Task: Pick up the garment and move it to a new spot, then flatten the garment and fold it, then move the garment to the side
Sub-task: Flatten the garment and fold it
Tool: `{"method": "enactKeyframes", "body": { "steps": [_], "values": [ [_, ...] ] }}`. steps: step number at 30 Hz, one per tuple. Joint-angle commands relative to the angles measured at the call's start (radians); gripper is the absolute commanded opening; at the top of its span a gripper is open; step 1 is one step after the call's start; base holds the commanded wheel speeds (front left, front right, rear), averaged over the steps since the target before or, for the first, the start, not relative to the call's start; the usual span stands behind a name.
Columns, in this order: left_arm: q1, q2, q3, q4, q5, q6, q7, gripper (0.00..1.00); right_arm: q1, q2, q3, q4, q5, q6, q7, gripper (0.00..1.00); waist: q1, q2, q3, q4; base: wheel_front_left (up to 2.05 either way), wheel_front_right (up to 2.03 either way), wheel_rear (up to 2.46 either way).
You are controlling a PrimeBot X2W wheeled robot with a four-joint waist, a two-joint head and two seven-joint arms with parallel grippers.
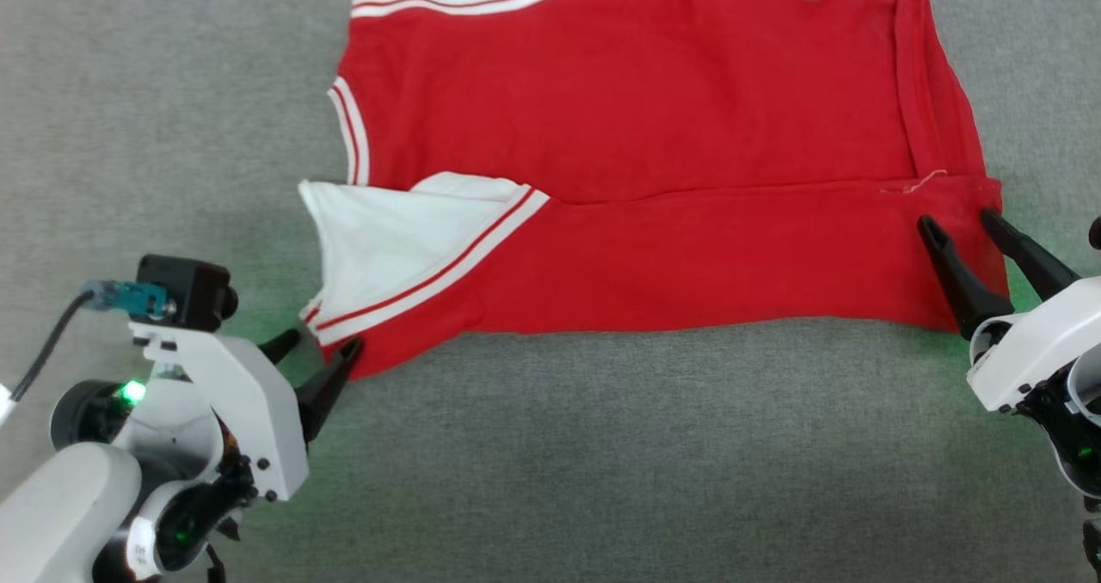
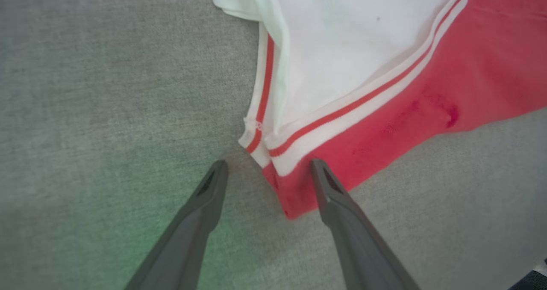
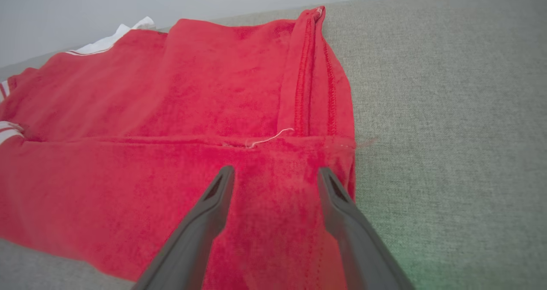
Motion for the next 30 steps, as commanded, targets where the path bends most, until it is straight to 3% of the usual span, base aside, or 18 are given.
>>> {"method": "enactKeyframes", "body": {
  "steps": [1,10,11,12,13,14,21,30],
  "values": [
    [0.0,0.004,-0.004,0.005,-0.008,0.004,0.015,1.0,-0.008,0.005,0.0,-0.005,-0.006,-0.001,-0.001,1.0,0.0,-0.0001,0.021,-0.018,0.0,0.0,0.0],
    [0.03,-0.033,-0.042,0.059,-0.056,-0.027,0.052,1.0,-0.01,0.006,0.008,0.001,-0.003,-0.001,-0.005,1.0,0.0,-0.0001,0.033,-0.043,0.0,0.0,0.0],
    [0.03,-0.038,-0.047,0.066,-0.061,-0.034,0.055,0.83,-0.009,0.005,0.007,0.001,-0.002,-0.001,-0.004,1.0,0.0,-0.0001,0.032,-0.044,0.0,0.0,0.0],
    [0.031,-0.043,-0.049,0.072,-0.064,-0.036,0.054,0.49,-0.008,0.004,0.005,0.0,-0.002,-0.001,-0.003,1.0,0.0,-0.0001,0.032,-0.045,0.0,0.0,0.0],
    [0.029,-0.047,-0.051,0.078,-0.063,-0.042,0.05,0.33,-0.008,0.002,0.003,-0.001,-0.002,-0.001,-0.002,1.0,0.0,-0.0001,0.031,-0.046,0.0,0.0,0.0],
    [0.027,-0.049,-0.053,0.083,-0.06,-0.045,0.045,0.0,-0.007,0.001,0.002,-0.003,-0.002,-0.001,0.001,1.0,0.0,-0.0001,0.03,-0.047,0.0,0.0,0.0],
    [0.041,-0.067,-0.058,0.105,-0.057,-0.059,0.021,0.0,0.011,-0.044,0.027,-0.031,-0.013,-0.001,0.09,1.0,0.0,-0.0001,0.003,-0.043,0.0,0.0,0.0],
    [0.046,-0.088,-0.075,0.111,-0.034,-0.064,-0.009,0.0,0.004,-0.154,0.038,-0.113,0.005,-0.001,0.424,1.0,0.0,-0.0001,-0.021,-0.015,0.0,0.0,0.0]
  ]
}}
